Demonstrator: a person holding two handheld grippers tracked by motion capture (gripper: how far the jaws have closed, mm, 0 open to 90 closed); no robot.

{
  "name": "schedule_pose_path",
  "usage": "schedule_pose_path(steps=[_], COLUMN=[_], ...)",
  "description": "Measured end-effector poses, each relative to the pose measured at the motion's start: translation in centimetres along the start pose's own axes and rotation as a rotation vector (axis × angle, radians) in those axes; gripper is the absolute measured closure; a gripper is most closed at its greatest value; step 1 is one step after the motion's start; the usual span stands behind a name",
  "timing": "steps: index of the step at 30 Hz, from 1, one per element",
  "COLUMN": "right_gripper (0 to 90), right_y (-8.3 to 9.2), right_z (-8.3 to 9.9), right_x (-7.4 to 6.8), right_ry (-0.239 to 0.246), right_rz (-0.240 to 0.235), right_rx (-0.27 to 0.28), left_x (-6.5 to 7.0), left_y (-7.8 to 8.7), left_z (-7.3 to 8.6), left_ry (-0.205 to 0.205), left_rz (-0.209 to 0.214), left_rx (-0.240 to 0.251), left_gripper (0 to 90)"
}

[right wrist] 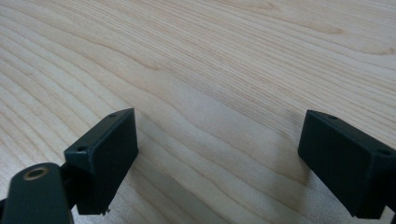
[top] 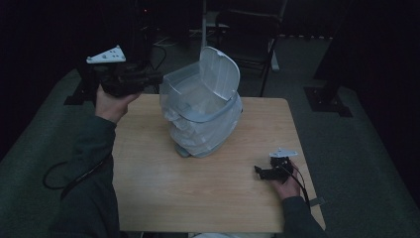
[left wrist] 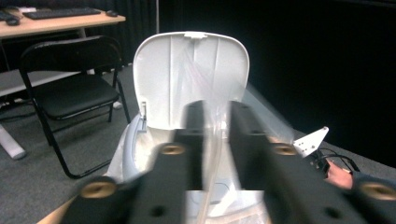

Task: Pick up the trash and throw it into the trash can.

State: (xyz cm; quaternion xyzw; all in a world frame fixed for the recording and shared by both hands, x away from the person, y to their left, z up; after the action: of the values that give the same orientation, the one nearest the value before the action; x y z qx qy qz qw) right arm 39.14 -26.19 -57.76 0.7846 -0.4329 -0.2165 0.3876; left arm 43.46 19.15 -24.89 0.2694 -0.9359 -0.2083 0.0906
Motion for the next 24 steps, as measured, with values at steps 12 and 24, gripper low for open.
schedule_pose_path(steps=[12,24], right_gripper=[11.2,11.2], right_y=[0.0,0.0], right_z=[0.0,0.0], right_x=[0.0,0.0], right_ry=[0.0,0.0], right_rz=[0.0,0.0], right_rx=[0.0,0.0], left_x=[0.1,1.5], left_y=[-0.9,-4.2], left_z=[1.4,4.9], left_ry=[0.005,-0.003], left_rz=[-0.006,0.101], left_rx=[-0.027,-0.112], left_gripper=[62.7,70.9])
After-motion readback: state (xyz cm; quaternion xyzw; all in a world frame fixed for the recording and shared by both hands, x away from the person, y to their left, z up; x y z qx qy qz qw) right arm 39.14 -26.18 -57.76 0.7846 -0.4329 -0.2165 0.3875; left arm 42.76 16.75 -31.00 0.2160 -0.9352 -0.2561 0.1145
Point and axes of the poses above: each handheld gripper's, and its own axes: y roughly backward along the jaws, z roughly out of its underside, x roughly to its right, the point moved 4 cm from there along -y, roughly forward along the jaws, and after that the axes turned 9 degrees about -x, right-handed, at the moved point
